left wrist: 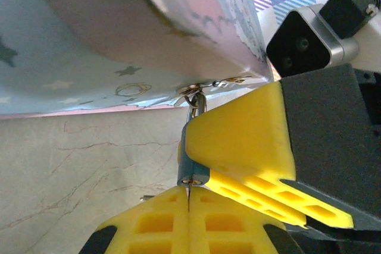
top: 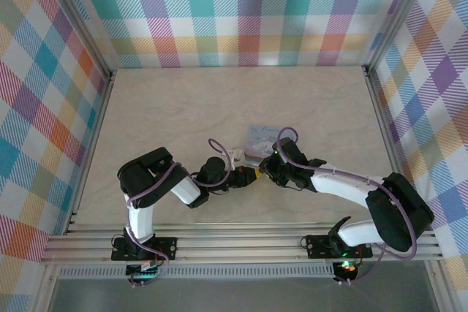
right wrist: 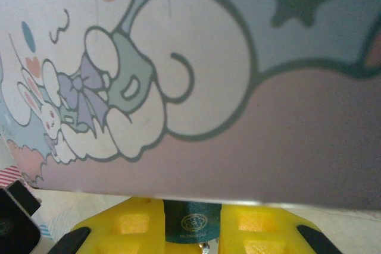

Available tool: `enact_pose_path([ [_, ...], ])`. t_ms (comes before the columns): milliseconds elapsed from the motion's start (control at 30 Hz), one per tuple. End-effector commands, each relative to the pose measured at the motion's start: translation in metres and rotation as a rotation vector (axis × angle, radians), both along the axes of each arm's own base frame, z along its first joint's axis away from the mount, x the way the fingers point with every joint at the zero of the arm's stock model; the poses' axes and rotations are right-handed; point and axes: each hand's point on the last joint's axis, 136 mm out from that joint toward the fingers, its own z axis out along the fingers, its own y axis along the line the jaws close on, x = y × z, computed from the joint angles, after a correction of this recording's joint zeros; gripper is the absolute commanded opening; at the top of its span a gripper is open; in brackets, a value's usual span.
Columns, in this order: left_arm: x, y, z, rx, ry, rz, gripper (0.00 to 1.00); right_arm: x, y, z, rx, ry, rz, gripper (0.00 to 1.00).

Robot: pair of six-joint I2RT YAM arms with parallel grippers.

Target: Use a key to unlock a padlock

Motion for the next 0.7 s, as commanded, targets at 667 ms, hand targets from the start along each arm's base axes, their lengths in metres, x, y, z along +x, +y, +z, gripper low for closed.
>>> enact_pose_path([
  [667,-0.031,-0.023,-0.011,0.542,-0.756,-0.124,0.0,-0.026,0.03,0.015,-0.001,0.185,0.302,0.01],
])
